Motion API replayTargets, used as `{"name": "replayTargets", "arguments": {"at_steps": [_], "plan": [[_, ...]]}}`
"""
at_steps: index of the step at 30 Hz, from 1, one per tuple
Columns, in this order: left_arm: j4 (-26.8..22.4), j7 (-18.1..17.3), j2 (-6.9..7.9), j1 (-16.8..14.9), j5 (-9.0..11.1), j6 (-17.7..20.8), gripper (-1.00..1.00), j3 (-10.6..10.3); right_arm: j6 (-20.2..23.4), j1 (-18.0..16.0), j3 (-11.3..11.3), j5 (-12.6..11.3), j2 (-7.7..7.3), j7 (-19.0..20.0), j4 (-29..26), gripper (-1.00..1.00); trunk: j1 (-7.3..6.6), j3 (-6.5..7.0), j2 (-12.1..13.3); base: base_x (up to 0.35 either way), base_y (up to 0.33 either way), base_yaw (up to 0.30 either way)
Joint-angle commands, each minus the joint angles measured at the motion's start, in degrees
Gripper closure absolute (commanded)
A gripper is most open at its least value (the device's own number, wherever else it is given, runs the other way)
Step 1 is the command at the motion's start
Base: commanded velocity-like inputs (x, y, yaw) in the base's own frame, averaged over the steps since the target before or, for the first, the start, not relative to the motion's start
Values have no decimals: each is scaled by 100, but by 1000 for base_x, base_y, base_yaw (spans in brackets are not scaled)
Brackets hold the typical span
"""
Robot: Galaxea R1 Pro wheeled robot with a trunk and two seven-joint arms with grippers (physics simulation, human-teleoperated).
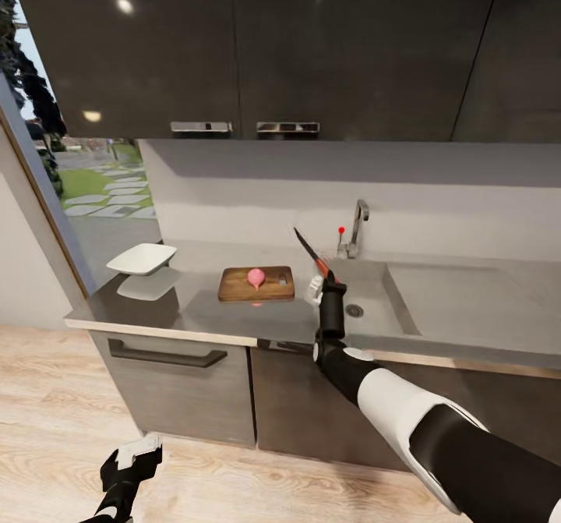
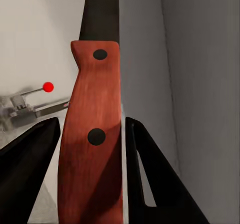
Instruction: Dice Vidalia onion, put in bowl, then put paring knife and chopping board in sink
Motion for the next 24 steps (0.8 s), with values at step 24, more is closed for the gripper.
{"name": "replayTargets", "arguments": {"at_steps": [24], "plan": [[15, 25, -2, -10, 15, -29, -100, -49, 69, 170, 7, 526, 2, 186, -334, 100, 243, -205, -449, 0, 14, 0]]}}
